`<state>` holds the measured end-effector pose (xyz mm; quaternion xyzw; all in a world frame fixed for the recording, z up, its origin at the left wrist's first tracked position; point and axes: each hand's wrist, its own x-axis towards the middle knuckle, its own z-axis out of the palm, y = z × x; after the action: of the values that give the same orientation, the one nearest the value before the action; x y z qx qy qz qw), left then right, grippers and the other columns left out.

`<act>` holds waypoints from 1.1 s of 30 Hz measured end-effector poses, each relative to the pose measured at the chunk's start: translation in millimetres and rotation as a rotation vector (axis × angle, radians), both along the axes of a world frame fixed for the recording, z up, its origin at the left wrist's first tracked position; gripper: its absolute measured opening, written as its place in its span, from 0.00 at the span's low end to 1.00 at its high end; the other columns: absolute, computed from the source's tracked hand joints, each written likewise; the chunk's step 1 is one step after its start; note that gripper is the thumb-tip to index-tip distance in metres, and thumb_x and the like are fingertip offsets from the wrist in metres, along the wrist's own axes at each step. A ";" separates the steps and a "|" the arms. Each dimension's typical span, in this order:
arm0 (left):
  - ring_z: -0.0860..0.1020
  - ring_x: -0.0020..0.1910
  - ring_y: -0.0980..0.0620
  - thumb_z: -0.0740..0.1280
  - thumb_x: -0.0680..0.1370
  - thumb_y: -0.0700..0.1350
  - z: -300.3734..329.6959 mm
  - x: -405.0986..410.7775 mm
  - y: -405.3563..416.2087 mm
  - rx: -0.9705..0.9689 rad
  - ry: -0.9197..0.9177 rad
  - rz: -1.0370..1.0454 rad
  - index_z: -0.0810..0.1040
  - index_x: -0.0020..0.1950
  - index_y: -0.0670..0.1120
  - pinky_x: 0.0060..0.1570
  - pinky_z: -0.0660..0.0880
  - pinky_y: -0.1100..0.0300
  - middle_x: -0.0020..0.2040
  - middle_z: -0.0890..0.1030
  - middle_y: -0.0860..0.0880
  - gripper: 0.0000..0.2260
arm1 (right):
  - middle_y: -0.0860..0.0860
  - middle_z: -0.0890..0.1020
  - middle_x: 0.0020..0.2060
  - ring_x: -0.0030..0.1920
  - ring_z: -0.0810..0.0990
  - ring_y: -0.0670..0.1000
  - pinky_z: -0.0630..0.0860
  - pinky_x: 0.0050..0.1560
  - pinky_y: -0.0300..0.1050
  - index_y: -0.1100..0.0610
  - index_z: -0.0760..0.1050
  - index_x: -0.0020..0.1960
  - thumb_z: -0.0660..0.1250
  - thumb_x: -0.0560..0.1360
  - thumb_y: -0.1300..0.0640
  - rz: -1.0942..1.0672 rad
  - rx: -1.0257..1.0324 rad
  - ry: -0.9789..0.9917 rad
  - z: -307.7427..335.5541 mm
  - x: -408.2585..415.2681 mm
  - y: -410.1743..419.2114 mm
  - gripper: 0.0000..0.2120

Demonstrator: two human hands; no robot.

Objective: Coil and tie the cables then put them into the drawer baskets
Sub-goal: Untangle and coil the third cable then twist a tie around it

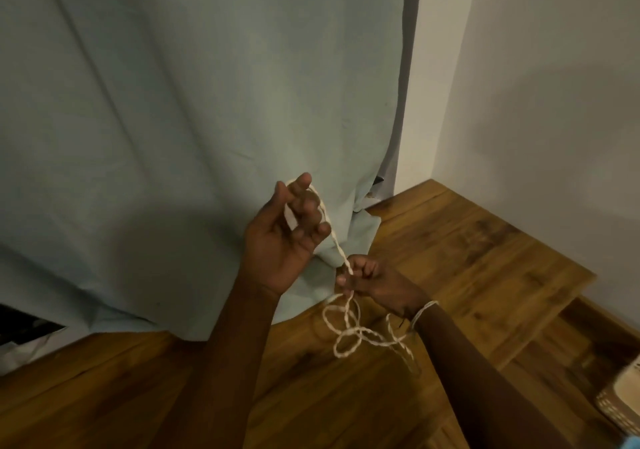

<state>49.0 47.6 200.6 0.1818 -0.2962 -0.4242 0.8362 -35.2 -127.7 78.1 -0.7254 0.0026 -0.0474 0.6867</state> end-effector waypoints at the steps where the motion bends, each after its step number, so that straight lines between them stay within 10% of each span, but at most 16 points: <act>1: 0.83 0.46 0.50 0.53 0.82 0.49 0.7 0.3 -4.8 -0.005 0.006 0.065 0.76 0.57 0.41 0.53 0.79 0.50 0.52 0.83 0.42 0.17 | 0.64 0.81 0.39 0.42 0.81 0.58 0.79 0.47 0.49 0.68 0.74 0.48 0.73 0.76 0.56 0.015 -0.030 0.000 -1.8 2.0 4.8 0.15; 3: 0.76 0.65 0.47 0.51 0.84 0.47 -5.2 3.5 -15.6 0.078 -0.122 0.266 0.73 0.61 0.43 0.66 0.70 0.46 0.67 0.76 0.43 0.15 | 0.64 0.84 0.45 0.46 0.84 0.61 0.80 0.51 0.58 0.61 0.75 0.49 0.74 0.74 0.55 0.065 -0.171 0.008 -0.7 7.0 10.7 0.12; 8: 0.67 0.67 0.66 0.58 0.81 0.50 -52.3 22.2 -32.1 0.674 -1.034 0.899 0.66 0.73 0.46 0.65 0.65 0.69 0.70 0.71 0.53 0.21 | 0.44 0.83 0.43 0.45 0.83 0.47 0.80 0.47 0.46 0.33 0.72 0.53 0.72 0.71 0.55 0.155 -0.420 0.064 10.3 3.2 11.2 0.20; 10: 0.68 0.71 0.56 0.58 0.81 0.52 -78.7 30.9 -26.4 0.825 -1.501 0.881 0.72 0.62 0.45 0.75 0.56 0.52 0.67 0.76 0.48 0.15 | 0.45 0.81 0.45 0.44 0.81 0.47 0.79 0.46 0.46 0.41 0.73 0.58 0.70 0.69 0.53 0.164 -0.462 0.095 18.4 2.0 7.5 0.19; 13: 0.83 0.45 0.40 0.73 0.73 0.48 -97.0 29.4 -17.7 1.000 -1.982 0.945 0.77 0.49 0.45 0.66 0.66 0.33 0.38 0.83 0.43 0.10 | 0.49 0.82 0.47 0.46 0.80 0.49 0.79 0.48 0.49 0.56 0.77 0.60 0.69 0.71 0.57 0.150 -0.658 0.077 27.4 5.3 -1.5 0.18; 16: 0.80 0.39 0.44 0.59 0.80 0.50 -91.2 28.2 -8.4 1.133 -1.879 0.729 0.74 0.49 0.44 0.67 0.68 0.39 0.35 0.80 0.46 0.11 | 0.54 0.83 0.42 0.41 0.81 0.51 0.79 0.44 0.51 0.60 0.81 0.51 0.67 0.71 0.55 0.035 -0.760 -0.087 25.0 6.1 -9.7 0.13; 20: 0.72 0.23 0.54 0.57 0.84 0.44 -71.7 32.3 -2.2 1.259 -1.067 0.040 0.74 0.47 0.40 0.30 0.73 0.57 0.26 0.74 0.49 0.11 | 0.51 0.82 0.44 0.41 0.77 0.45 0.75 0.42 0.40 0.58 0.82 0.53 0.64 0.76 0.56 -0.062 -0.937 -0.252 17.8 7.2 -21.6 0.11; 23: 0.78 0.28 0.48 0.58 0.83 0.44 -68.8 32.6 3.5 1.244 -0.927 -0.160 0.76 0.47 0.39 0.39 0.78 0.54 0.31 0.80 0.43 0.12 | 0.51 0.82 0.49 0.46 0.80 0.49 0.78 0.46 0.46 0.56 0.81 0.57 0.63 0.80 0.57 -0.153 -1.070 -0.363 16.6 8.7 -29.5 0.10; 29: 0.78 0.44 0.43 0.63 0.81 0.48 -96.8 35.8 8.8 1.290 -1.682 0.250 0.76 0.46 0.39 0.45 0.73 0.52 0.40 0.77 0.42 0.13 | 0.48 0.82 0.50 0.47 0.80 0.50 0.76 0.46 0.46 0.50 0.79 0.59 0.66 0.78 0.61 -0.191 -1.278 -0.333 14.7 1.9 -36.9 0.13; 33: 0.80 0.46 0.45 0.60 0.82 0.49 -107.9 16.2 13.8 1.215 -1.402 0.212 0.77 0.47 0.41 0.49 0.74 0.54 0.42 0.81 0.46 0.14 | 0.50 0.82 0.51 0.46 0.81 0.50 0.80 0.43 0.46 0.53 0.80 0.58 0.63 0.80 0.59 -0.226 -1.123 -0.328 23.9 2.0 -42.4 0.10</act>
<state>65.2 61.4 92.7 0.8286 -0.4422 -0.2215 0.2623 -33.3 -170.1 102.0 -0.9560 -0.0516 -0.2258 0.1800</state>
